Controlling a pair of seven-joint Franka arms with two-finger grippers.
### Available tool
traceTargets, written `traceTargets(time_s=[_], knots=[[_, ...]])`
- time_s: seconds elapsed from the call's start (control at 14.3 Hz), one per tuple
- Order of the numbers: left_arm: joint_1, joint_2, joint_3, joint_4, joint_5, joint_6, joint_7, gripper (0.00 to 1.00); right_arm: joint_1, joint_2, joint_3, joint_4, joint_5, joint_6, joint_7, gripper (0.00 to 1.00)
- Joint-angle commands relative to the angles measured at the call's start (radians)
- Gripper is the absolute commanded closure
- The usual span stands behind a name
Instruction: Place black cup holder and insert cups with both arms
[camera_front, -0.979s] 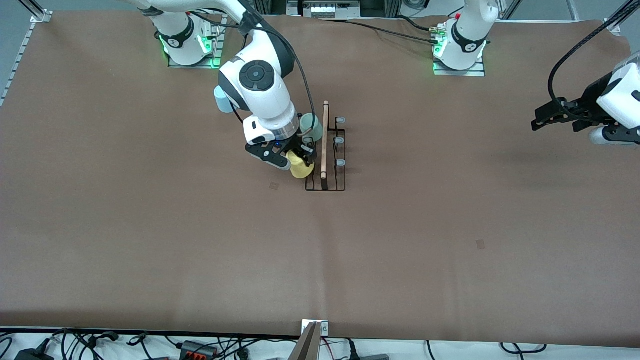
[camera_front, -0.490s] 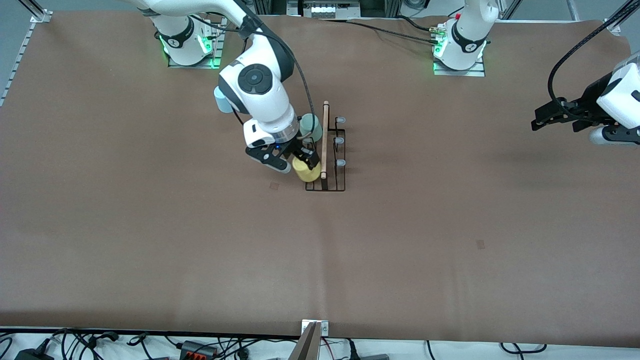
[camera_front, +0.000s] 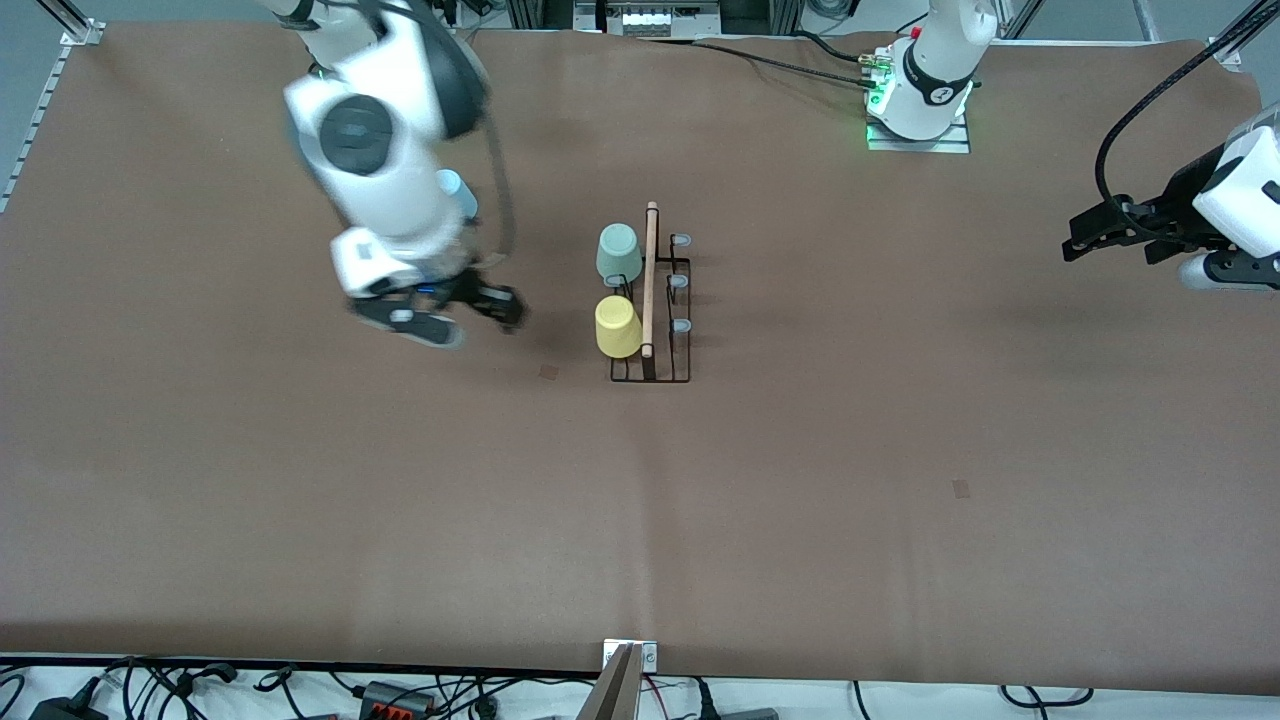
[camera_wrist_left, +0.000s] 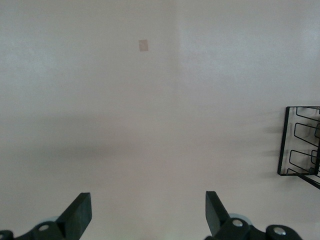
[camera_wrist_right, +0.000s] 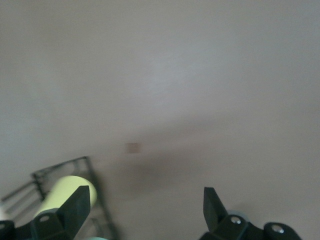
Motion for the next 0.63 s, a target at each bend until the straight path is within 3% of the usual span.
traceTargets(time_s=[0.0, 0.07, 0.14, 0.35, 0.49, 0.56], knots=[[-0.006, 0.012, -0.001, 0.037, 0.014, -0.030, -0.007, 0.00, -0.176, -0.097, 0.018, -0.019, 0.027, -0.126, -0.303, 0.00], [-0.004, 0.012, -0.001, 0.037, 0.012, -0.030, -0.007, 0.00, -0.199, -0.114, -0.012, -0.005, 0.030, -0.176, -0.412, 0.00], [-0.004, 0.012, -0.001, 0.037, 0.014, -0.030, -0.002, 0.00, -0.196, -0.121, -0.093, 0.026, 0.045, -0.217, -0.504, 0.00], [0.006, 0.008, 0.004, 0.038, 0.017, -0.086, 0.007, 0.00, -0.186, -0.105, -0.328, 0.118, 0.212, -0.285, -0.664, 0.00], [0.003, 0.015, -0.001, 0.057, 0.014, -0.088, 0.004, 0.00, -0.151, -0.114, -0.454, 0.150, 0.209, -0.306, -0.667, 0.00], [0.003, 0.015, -0.001, 0.058, 0.012, -0.087, 0.005, 0.00, -0.146, -0.118, -0.485, 0.173, 0.188, -0.335, -0.667, 0.00]])
